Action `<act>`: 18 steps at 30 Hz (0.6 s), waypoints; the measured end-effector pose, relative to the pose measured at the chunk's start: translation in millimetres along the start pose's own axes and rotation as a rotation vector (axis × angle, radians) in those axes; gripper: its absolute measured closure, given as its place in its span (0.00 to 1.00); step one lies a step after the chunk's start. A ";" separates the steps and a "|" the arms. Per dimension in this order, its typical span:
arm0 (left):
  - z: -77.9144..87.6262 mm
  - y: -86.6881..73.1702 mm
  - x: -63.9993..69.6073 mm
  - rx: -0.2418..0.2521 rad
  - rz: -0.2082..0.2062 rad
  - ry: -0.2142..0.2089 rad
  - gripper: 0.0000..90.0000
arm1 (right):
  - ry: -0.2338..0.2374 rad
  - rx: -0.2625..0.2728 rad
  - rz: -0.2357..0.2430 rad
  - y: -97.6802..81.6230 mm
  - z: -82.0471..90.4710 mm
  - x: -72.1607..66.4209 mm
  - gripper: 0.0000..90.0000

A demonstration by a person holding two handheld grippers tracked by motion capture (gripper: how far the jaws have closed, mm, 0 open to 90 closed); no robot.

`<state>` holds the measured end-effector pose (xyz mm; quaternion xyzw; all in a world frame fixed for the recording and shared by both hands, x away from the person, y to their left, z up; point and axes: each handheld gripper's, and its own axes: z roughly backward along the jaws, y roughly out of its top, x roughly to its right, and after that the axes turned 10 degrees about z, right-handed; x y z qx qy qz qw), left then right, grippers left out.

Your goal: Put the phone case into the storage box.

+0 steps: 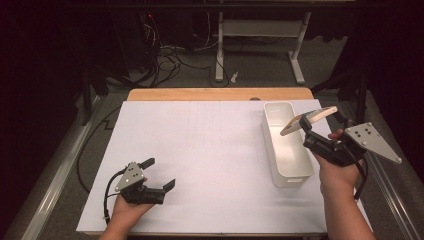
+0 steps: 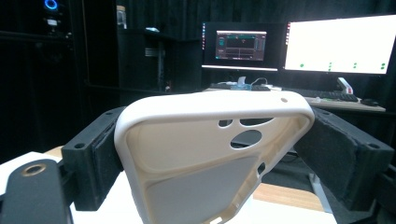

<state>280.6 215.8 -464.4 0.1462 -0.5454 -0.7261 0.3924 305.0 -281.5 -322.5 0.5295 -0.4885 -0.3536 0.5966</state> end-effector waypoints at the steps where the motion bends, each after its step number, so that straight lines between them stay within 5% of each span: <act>1: 0.0 -0.2 -0.2 -0.001 0.001 -0.002 0.00 | -0.003 -0.003 -0.002 0.0 -2.3 0.5 0.15; 18: 0.6 0.1 0.4 0.006 0.003 -0.008 0.00 | -0.044 -0.072 -0.007 -7.2 -48.8 -1.0 0.15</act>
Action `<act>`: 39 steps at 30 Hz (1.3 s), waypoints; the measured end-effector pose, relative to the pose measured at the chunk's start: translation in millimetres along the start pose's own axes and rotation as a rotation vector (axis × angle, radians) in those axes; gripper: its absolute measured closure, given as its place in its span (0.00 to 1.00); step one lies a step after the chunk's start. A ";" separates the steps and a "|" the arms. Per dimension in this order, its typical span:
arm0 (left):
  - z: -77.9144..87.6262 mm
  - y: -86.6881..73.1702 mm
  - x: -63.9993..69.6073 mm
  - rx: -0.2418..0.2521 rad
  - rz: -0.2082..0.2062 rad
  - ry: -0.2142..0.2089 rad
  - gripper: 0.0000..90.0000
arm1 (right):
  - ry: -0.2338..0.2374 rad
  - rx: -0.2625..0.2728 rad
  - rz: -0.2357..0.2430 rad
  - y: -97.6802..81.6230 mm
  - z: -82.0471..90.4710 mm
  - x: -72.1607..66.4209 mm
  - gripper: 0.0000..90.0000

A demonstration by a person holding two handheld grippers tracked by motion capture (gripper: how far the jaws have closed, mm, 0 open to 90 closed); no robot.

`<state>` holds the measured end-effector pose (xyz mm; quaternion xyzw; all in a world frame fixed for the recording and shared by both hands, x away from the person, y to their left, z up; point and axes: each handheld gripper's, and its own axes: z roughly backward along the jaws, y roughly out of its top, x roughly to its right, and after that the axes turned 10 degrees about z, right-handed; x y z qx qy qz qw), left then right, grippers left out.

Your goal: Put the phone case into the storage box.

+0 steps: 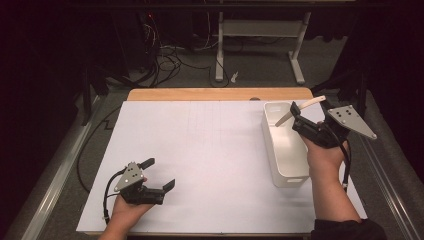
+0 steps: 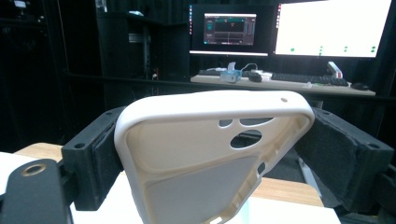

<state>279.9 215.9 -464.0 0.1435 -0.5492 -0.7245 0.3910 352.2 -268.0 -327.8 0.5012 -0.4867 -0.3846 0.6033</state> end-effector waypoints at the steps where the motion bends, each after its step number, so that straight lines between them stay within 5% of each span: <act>1: -0.1 0.0 0.0 0.000 0.001 -0.001 0.00 | -0.005 -0.005 -0.002 -0.5 -2.8 -0.4 0.15; 16: 1.7 0.3 -0.2 0.008 -0.002 -0.013 0.00 | -0.040 -0.071 -0.004 -12.1 -42.8 -5.1 0.15; 39: 2.9 0.7 0.0 0.015 0.003 -0.023 0.00 | -0.090 -0.163 -0.067 -32.8 -78.9 -2.1 0.15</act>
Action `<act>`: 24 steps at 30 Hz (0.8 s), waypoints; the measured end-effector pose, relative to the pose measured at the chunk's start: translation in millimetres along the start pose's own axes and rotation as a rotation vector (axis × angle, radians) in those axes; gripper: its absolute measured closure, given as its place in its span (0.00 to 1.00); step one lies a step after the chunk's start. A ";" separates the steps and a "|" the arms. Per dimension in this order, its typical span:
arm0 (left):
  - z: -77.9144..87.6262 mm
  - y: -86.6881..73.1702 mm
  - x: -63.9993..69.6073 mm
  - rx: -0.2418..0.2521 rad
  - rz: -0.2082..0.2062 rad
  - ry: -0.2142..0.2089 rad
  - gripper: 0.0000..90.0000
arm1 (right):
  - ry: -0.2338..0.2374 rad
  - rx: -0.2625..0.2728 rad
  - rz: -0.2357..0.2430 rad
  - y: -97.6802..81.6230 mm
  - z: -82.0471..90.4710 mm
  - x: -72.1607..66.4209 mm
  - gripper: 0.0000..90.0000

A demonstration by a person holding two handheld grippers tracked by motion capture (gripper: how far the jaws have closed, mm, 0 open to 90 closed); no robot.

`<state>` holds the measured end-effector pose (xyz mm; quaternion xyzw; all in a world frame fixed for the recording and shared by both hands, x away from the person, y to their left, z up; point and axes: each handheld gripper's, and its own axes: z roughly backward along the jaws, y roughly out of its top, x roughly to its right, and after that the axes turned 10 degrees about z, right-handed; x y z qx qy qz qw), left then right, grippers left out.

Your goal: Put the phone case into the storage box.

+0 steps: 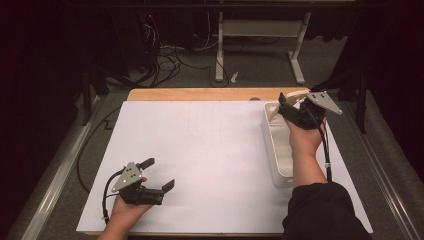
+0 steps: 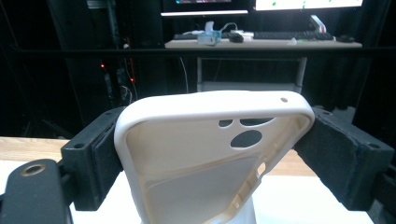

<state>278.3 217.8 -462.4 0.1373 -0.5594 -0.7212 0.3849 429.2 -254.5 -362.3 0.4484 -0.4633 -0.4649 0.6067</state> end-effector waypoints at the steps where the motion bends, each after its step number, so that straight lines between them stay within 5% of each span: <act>1: -0.1 -0.1 0.0 -0.001 0.000 -0.001 0.00 | -0.007 -0.006 0.000 -1.0 -1.2 -0.1 0.15; 24: 0.9 -0.3 0.3 0.004 0.010 -0.014 0.00 | -0.017 -0.096 0.007 -14.6 -21.2 -9.0 0.14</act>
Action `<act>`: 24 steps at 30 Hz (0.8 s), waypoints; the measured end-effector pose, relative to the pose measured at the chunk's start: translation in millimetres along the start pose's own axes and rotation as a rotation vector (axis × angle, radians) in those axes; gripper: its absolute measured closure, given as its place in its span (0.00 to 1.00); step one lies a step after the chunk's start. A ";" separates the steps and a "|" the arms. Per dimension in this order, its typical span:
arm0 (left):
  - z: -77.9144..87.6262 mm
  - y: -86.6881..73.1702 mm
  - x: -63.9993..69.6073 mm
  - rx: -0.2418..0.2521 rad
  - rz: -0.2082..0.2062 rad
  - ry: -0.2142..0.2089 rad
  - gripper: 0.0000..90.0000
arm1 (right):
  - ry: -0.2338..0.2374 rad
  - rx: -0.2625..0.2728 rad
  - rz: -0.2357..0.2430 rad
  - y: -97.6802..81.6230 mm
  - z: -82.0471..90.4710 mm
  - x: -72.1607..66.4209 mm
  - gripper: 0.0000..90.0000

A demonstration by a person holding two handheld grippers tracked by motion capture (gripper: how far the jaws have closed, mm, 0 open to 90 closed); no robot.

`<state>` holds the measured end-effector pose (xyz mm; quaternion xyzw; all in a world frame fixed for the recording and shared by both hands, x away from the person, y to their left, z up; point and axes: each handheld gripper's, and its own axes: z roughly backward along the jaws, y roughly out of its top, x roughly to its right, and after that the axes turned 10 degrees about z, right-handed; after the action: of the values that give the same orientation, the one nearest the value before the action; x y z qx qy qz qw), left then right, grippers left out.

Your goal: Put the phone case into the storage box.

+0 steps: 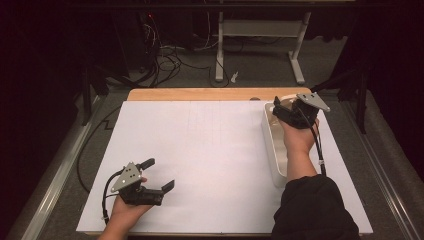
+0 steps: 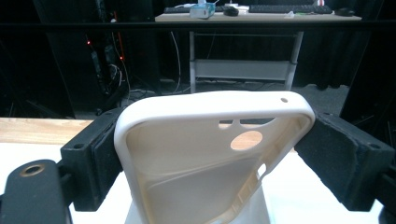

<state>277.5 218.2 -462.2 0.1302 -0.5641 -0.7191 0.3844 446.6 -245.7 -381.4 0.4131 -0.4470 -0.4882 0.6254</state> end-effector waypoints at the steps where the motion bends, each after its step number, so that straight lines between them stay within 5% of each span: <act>1: -0.1 -0.1 0.1 0.000 0.001 -0.001 0.00 | 0.000 -0.001 0.001 -0.6 -0.6 -0.5 0.14; 24: -1.1 -1.2 -0.1 -0.009 0.000 -0.009 0.00 | -0.010 -0.023 0.022 -6.5 -9.0 -5.2 0.14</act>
<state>277.7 217.5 -463.7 0.1252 -0.5625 -0.7222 0.3826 453.0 -241.0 -390.8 0.3987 -0.4491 -0.4884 0.6332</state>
